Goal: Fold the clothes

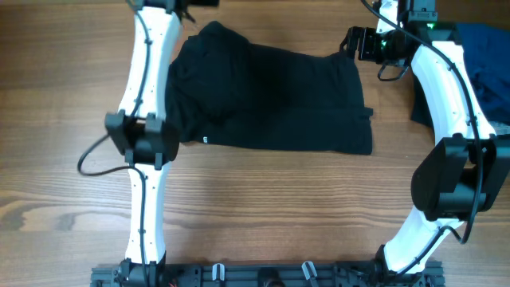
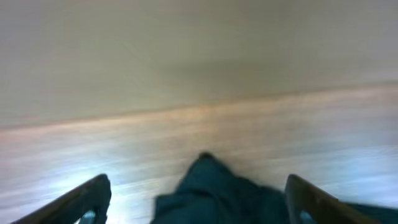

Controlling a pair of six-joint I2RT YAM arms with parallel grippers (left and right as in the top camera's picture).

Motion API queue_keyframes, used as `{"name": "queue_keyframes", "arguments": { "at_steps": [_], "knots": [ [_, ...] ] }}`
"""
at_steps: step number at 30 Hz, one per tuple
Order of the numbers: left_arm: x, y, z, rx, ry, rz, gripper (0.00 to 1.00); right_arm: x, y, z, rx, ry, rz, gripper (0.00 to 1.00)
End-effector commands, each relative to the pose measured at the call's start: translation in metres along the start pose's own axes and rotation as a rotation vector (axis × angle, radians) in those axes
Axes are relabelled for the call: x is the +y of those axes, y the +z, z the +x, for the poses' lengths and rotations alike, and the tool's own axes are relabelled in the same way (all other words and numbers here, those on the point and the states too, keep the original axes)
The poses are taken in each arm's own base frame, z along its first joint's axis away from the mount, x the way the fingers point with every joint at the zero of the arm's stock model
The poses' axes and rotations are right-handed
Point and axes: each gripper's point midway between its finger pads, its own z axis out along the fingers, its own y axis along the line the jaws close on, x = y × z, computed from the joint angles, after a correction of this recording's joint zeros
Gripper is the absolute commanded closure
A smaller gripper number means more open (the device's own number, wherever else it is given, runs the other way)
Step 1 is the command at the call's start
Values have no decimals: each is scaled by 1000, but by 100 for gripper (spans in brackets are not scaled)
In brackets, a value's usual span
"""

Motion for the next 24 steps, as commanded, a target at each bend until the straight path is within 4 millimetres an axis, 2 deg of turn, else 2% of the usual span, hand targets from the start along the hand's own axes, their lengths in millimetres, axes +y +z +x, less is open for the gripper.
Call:
{"name": "queue_keyframes", "arguments": {
  "at_steps": [1,5,7,8,11,15,17,21,24],
  "knots": [
    [4,-74,-25,-39,-46,-38,10,5,-3,-4,-9,-28,-18,0],
    [-4,-107,17,148,-68,-1,7,12,-3,-4,-7,-27,-54,0],
    [-10,-115,32,212,-60,10,5,13,-3,-4,-6,-27,-61,0],
    [-13,-116,35,221,-48,11,5,13,-3,-4,-6,-26,-62,0],
    [-11,-114,22,168,-39,-6,5,16,-3,-2,2,-28,-73,0],
    [1,-102,-9,41,-56,-14,2,19,-2,3,21,-29,-75,0],
    [13,-91,-16,12,-73,-23,2,19,-2,5,28,-29,-75,1],
    [26,-65,-9,28,-91,-16,0,20,-2,5,30,-29,-76,0],
    [29,-37,11,85,-88,3,0,21,-2,6,31,-31,-77,0]
  ]
}}
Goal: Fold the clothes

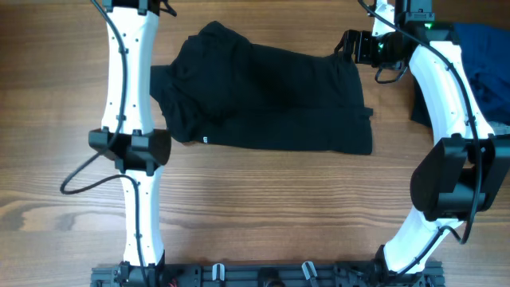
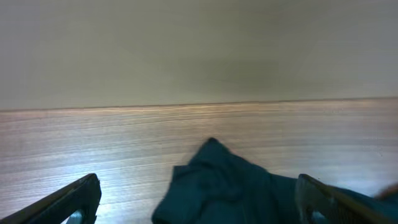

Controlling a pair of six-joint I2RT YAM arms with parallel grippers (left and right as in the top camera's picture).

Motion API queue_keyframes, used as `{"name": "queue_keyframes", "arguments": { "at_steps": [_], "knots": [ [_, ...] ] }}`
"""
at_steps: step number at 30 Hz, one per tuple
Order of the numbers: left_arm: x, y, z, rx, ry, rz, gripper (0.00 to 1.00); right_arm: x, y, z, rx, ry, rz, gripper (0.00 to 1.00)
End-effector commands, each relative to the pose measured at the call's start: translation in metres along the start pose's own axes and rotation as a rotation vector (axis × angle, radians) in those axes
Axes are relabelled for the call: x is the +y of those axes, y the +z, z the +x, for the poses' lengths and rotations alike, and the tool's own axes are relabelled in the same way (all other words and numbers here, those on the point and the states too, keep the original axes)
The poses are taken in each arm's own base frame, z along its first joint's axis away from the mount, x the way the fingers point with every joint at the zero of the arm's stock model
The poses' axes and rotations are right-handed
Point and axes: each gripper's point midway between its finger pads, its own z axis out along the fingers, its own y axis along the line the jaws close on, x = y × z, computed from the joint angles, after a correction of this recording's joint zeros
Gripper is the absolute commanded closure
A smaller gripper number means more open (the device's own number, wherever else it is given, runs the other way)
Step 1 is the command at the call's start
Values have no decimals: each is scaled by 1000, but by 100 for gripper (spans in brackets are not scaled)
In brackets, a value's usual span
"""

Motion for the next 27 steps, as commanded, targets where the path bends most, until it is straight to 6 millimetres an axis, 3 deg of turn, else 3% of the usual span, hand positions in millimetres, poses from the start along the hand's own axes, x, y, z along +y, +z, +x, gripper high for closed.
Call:
{"name": "queue_keyframes", "arguments": {
  "at_steps": [1,6,15,19,27],
  "knots": [
    [9,40,30,94,-10,22,1,9,-2,-4,-9,-27,-22,0],
    [16,91,69,177,-15,18,1,12,-1,-2,-2,-35,-25,0],
    [17,153,111,232,-19,30,4,12,-1,-1,4,-48,-24,0],
    [18,172,127,255,-20,32,4,12,-1,-1,3,-53,-24,0],
    [-4,199,159,303,-19,118,4,12,-1,-1,4,-53,-25,0]
  ]
}}
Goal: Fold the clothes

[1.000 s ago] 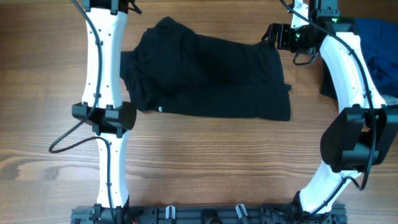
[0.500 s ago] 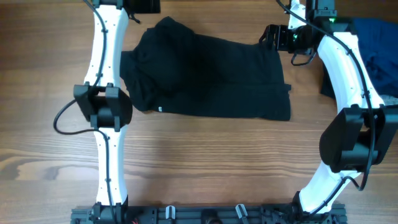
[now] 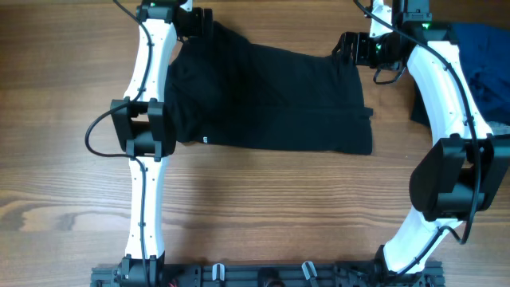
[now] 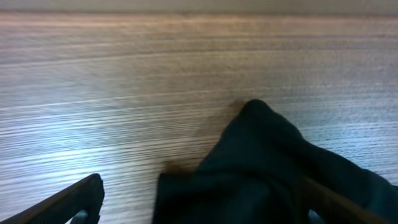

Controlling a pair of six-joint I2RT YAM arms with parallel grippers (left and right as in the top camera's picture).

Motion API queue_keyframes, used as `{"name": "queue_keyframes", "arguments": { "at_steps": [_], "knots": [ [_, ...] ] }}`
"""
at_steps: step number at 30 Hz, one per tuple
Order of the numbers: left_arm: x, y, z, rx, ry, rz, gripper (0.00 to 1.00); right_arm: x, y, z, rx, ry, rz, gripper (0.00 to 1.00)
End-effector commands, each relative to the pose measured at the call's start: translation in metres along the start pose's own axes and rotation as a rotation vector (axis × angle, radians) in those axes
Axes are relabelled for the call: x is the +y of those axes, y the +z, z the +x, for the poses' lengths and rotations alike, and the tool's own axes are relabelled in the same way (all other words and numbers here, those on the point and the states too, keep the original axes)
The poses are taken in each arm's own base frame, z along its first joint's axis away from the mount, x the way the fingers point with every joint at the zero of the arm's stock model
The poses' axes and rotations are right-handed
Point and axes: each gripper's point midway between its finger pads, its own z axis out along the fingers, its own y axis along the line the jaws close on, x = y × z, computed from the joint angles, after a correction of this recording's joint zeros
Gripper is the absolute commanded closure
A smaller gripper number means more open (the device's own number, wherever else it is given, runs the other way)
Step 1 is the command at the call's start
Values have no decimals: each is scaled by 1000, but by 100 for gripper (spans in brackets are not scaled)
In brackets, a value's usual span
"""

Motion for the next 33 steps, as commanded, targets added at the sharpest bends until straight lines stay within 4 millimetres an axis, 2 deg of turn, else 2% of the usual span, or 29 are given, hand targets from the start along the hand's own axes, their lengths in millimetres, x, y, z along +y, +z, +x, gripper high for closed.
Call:
{"name": "queue_keyframes", "arguments": {
  "at_steps": [1,4,11,15,17,19,22,26,29,31,32,33],
  "knots": [
    [-18,26,21,49,28,60,4,7,-2,-5,-11,-28,-19,0],
    [-26,38,29,57,57,73,4,7,-2,-5,-10,-29,-19,0],
    [-33,53,30,36,71,81,6,6,-2,-4,-10,-30,-19,0],
    [-32,56,30,29,72,78,13,6,-2,-4,-10,-31,-19,0],
    [-28,56,28,21,73,54,27,6,-2,-4,-10,-35,-19,0],
    [-23,56,25,9,73,21,51,6,-2,-4,-10,-38,-19,0],
    [-20,56,20,-10,71,2,69,6,-2,-4,-9,-53,-19,0],
    [-22,49,11,-35,73,4,70,6,-2,-3,-6,-55,-18,1],
    [-25,34,-6,-80,77,8,71,6,-2,-3,-6,-55,-18,1],
    [-28,18,-21,-118,80,11,81,6,-2,-3,-6,-55,-18,0],
    [-31,1,-34,-150,82,14,96,6,-2,-3,-6,-54,-19,0],
    [-32,-15,-44,-177,83,7,96,6,-2,-3,-6,-54,-19,0]
  ]
}}
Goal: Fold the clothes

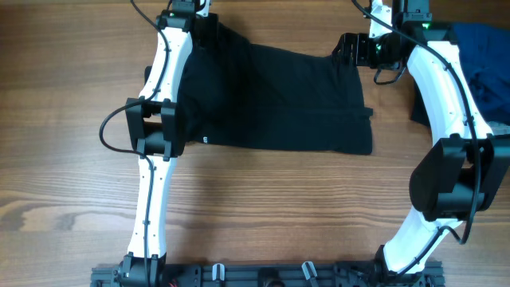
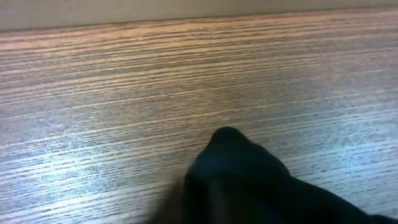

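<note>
A black garment [image 1: 271, 100] lies spread flat across the far middle of the wooden table [image 1: 255, 215]. My left gripper [image 1: 199, 17] is at its far left corner. In the left wrist view a bunched tip of the black cloth [image 2: 249, 180] fills the lower middle. The fingers no longer show at the sides there, so the gripper reads as shut on that corner. My right gripper [image 1: 349, 48] sits at the garment's far right corner. Whether it is open or shut does not show from above.
A blue garment [image 1: 478, 44] lies crumpled at the far right, partly behind the right arm. The left arm's links cross the black garment's left edge. The table's back edge runs just beyond the left gripper.
My left gripper has moved a little right and onto the garment's far left corner. Its open fingers, which flanked the cloth tip, no longer show. The right gripper has not moved.
My left gripper stood open at the far edge by the garment's left corner, then swung out to the left. It came back over the corner still open, and now sits on that corner. The right gripper stayed at the far right corner throughout.
</note>
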Controlling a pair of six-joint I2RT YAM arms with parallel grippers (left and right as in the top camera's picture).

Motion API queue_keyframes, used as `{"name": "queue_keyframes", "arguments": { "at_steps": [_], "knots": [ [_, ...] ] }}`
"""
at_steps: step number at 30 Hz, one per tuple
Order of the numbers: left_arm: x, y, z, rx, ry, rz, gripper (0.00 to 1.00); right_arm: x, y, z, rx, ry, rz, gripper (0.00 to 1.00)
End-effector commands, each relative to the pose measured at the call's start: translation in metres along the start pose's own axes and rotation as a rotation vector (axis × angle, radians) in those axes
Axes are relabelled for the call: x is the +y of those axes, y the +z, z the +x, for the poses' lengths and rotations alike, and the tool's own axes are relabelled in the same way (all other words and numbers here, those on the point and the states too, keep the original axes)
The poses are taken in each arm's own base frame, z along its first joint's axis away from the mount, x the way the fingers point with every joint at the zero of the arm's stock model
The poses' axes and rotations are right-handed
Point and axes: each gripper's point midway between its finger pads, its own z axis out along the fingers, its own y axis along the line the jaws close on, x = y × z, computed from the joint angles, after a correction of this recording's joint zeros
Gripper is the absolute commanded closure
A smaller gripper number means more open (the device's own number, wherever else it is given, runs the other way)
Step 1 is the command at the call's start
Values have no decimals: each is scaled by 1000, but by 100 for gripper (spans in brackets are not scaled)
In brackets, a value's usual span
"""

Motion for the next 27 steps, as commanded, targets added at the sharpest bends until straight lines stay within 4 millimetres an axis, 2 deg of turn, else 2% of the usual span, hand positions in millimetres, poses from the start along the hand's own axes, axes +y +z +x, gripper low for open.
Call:
{"name": "queue_keyframes", "arguments": {
  "at_steps": [1,6,12,15,17,18,22,27],
  "knots": [
    [-3,-56,-50,-111,9,-19,96,6,-2,-4,-10,-29,-19,0],
    [-14,-78,-59,-120,20,-9,96,6,-2,-3,-2,-27,-19,0],
    [-23,-79,-60,-123,31,-1,96,6,-2,-1,3,-27,-18,0],
    [-23,-79,-60,-124,32,-1,71,6,-2,0,8,-43,-19,0],
    [-21,-78,-59,-120,33,-6,51,6,-2,1,12,-46,-19,0],
    [-21,-76,-58,-117,33,-9,47,6,-2,1,12,-46,-19,1],
    [-18,-62,-46,-91,30,-12,44,6,-2,1,14,-45,-19,0],
    [-14,-37,-24,-36,26,-15,55,6,-2,2,15,-47,-19,0]
  ]
}}
